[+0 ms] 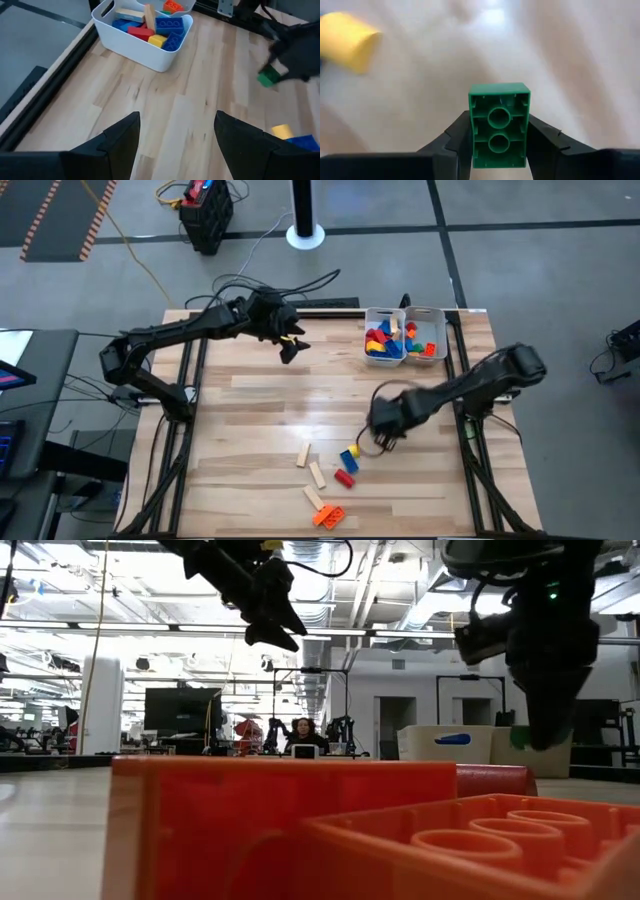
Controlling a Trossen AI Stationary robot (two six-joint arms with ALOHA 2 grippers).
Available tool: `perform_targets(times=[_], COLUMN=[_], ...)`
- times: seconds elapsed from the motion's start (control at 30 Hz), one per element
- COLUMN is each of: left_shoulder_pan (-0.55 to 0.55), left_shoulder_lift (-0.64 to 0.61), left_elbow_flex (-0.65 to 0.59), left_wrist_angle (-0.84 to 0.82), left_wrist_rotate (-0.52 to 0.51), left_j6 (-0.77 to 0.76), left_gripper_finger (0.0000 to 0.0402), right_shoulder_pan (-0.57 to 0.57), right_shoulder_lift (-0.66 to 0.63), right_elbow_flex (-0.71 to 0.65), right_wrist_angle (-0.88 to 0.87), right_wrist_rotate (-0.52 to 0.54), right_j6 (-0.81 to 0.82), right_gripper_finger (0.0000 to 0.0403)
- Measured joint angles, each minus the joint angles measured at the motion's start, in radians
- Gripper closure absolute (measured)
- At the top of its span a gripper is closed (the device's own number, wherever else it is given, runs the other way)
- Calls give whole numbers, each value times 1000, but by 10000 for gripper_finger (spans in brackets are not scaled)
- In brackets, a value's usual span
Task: Sort blocks by size
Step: Put the small green game piece into the gray bin
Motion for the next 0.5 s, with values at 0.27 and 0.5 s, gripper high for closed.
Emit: perform_targets(times=[0.27,0.5], left_shoulder_pan=[-89,-207], left_shoulder_lift=[0,0], left_elbow_flex=[0,0], left_wrist_angle=[77,87], left_wrist_rotate=[-51,-232], left_j6=[-148,-294], left_gripper_finger=[157,157], right_shoulder_pan=[-230,-510], right_shoulder_lift=[-302,-494], right_elbow_flex=[-133,-122], right_wrist_angle=[-37,-52], right_wrist_rotate=[3,9], right_j6=[-206,-430], right_gripper_finger=[241,241])
